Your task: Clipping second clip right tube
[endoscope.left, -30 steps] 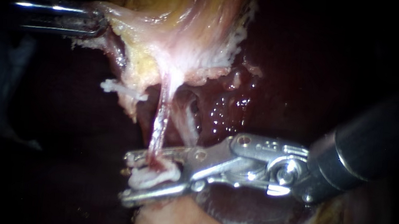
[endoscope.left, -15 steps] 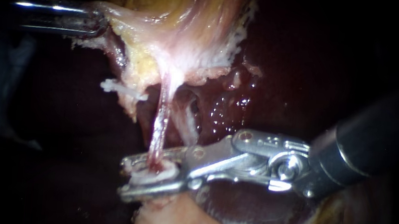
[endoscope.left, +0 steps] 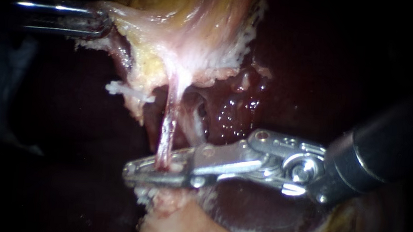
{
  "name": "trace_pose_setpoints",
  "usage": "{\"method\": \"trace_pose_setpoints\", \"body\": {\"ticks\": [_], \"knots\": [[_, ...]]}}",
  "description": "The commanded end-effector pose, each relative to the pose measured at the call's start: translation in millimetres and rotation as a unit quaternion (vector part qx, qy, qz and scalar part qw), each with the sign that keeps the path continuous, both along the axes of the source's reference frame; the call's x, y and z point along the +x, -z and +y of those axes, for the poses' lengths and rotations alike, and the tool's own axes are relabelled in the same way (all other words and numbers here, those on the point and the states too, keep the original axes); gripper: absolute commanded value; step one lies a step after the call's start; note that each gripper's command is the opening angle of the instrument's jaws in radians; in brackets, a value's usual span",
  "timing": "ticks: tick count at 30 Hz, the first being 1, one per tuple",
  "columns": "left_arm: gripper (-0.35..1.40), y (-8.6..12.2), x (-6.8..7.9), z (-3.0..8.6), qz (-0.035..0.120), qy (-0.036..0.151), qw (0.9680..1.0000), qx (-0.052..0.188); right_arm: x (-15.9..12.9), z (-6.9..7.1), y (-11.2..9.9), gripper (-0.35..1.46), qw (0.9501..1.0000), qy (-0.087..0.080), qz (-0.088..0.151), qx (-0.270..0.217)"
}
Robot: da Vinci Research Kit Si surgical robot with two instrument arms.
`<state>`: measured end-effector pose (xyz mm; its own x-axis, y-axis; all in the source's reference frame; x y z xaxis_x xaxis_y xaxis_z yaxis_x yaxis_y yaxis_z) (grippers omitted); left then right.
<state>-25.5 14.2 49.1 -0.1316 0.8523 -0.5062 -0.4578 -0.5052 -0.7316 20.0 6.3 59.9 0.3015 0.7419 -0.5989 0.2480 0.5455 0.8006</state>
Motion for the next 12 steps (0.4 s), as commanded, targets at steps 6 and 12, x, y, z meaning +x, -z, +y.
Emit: {"method": "trace_pose_setpoints", "body": {"ticks": [6,12], "knots": [[-0.35,0.0,0.0,0.0,0.0,0.0,1.0,0.0,0.1,-0.1,-0.4,-0.35,1.0,0.001,0.001,-0.001],[-0.35,-0.1,0.0,0.1,0.0,0.0,1.0,0.0,-0.1,0.0,-0.6,-0.35,1.0,0.001,0.001,-0.001]]}}
